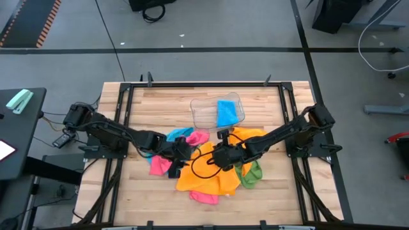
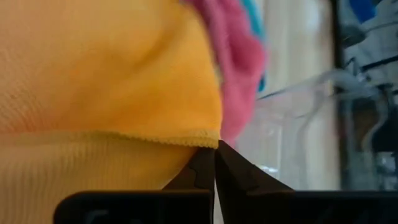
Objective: Fold microfiber towels
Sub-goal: Fold the left yellow microfiber cloth
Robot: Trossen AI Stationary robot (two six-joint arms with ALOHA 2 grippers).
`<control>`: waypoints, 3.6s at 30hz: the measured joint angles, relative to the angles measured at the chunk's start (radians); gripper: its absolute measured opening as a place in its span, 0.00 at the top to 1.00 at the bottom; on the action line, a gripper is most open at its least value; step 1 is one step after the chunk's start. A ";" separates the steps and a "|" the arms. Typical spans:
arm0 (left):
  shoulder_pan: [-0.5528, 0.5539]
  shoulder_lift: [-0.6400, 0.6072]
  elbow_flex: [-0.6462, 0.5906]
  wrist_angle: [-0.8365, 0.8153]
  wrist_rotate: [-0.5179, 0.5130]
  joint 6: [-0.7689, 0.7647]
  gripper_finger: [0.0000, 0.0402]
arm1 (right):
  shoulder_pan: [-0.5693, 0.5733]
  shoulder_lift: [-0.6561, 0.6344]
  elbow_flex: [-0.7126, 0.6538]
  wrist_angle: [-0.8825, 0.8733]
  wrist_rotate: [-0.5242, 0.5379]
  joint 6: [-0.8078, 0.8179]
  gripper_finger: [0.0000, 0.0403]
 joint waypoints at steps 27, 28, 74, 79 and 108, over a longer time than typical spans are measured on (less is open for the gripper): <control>0.068 0.202 0.000 0.267 -0.382 0.054 0.84 | 0.066 -0.250 0.002 0.181 -0.052 -0.299 0.99; 0.065 0.202 0.000 0.274 -0.418 0.077 0.84 | 0.061 -0.262 0.002 0.182 -0.078 -0.296 0.99; -0.177 -0.047 0.000 -0.012 -0.338 -0.006 0.88 | 0.058 0.072 0.002 0.226 -0.812 -0.012 0.97; -0.177 -0.035 0.000 0.046 -0.293 -0.010 0.81 | 0.042 0.076 0.002 0.197 -0.710 0.051 0.89; -0.182 0.101 0.000 0.044 -0.320 0.277 0.72 | 0.114 -0.062 -0.050 -0.214 -0.355 0.215 0.65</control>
